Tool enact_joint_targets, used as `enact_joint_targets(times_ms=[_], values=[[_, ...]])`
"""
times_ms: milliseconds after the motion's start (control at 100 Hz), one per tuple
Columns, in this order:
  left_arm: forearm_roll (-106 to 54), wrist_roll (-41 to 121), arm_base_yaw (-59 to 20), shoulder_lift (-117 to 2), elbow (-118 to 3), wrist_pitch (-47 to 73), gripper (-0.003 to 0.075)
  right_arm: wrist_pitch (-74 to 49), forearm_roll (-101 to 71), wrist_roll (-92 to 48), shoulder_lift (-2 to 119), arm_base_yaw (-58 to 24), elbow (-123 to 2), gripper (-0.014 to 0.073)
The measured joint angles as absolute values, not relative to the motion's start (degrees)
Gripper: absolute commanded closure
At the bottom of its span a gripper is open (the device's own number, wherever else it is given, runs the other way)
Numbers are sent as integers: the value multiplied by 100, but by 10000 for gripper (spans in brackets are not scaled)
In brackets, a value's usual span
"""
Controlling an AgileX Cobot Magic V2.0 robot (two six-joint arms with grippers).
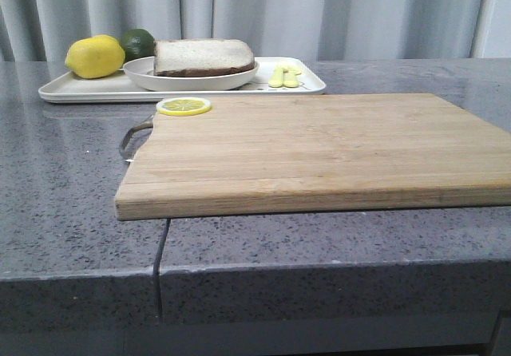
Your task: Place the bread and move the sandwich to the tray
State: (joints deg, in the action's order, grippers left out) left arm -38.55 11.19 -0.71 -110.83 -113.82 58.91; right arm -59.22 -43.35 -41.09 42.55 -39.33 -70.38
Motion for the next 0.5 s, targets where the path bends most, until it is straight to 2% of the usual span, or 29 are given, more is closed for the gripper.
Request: enact_joint_targets(times_ms=[500], values=[[-3855, 1308, -71, -9405, -11297, 6404, 740, -4599, -3157, -4046, 2285, -3933, -4349, 662]])
